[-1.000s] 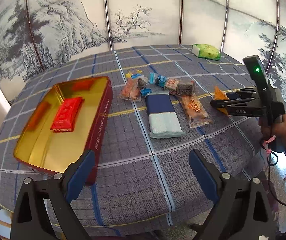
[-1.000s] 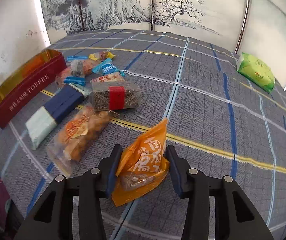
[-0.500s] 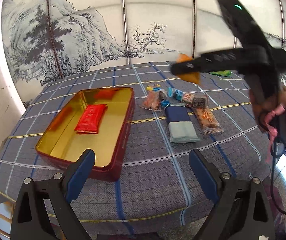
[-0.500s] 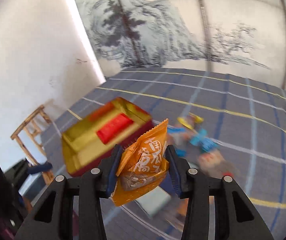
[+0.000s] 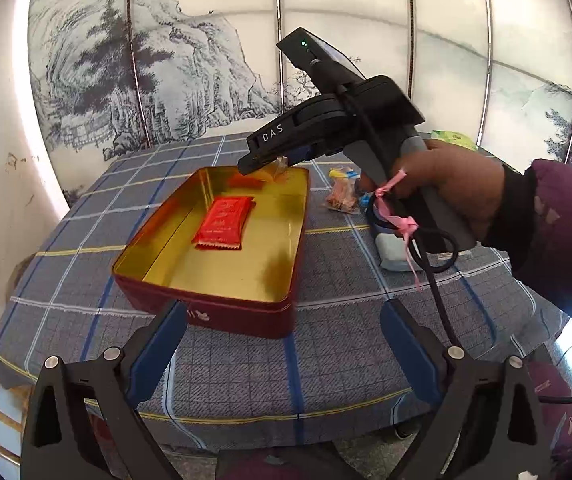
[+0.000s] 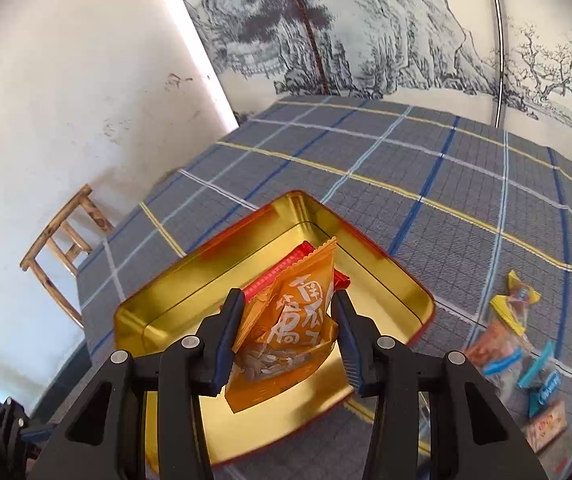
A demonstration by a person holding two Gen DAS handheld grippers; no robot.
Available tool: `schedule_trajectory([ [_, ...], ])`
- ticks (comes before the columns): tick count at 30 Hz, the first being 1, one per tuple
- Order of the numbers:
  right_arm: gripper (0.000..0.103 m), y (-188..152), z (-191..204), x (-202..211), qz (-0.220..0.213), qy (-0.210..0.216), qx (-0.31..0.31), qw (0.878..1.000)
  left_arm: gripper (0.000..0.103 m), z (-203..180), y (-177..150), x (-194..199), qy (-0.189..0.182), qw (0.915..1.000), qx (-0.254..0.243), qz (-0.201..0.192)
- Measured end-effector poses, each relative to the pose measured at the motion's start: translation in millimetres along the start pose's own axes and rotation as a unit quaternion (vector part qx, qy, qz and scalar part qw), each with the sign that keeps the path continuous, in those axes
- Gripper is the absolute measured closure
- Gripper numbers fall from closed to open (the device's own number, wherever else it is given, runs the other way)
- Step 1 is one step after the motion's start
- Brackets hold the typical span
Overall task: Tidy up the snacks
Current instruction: 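Lower the orange bag into the tin and open the right gripper, then grasp the blue-and-white package with the right gripper and lift it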
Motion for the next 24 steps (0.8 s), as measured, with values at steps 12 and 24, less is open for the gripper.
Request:
schedule_trajectory([
  [12,0.049,1.8,-9.4,-29.0,0.004,-0.003,-0.022,1.0,0.008,12.9,-5.7,-6.9,-0.003,0.9997,0.016,0.016],
  [24,0.034,-69.1,-36.9,91.6,-0.085,-0.037,-0.073,0.993,0.007,-5.5,-11.6,-13.4,-0.014,0.9994,0.002,0.031],
])
Point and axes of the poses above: each gripper's, at about its wrist camera, not at the fingertips, and x roughly against the way its jaws point, z to its left, y to its top, the point moved 8 cm from there along -x, roughly the way its jaws point, and after that the axes turned 14 degrees about x, right-handed, at the moved point
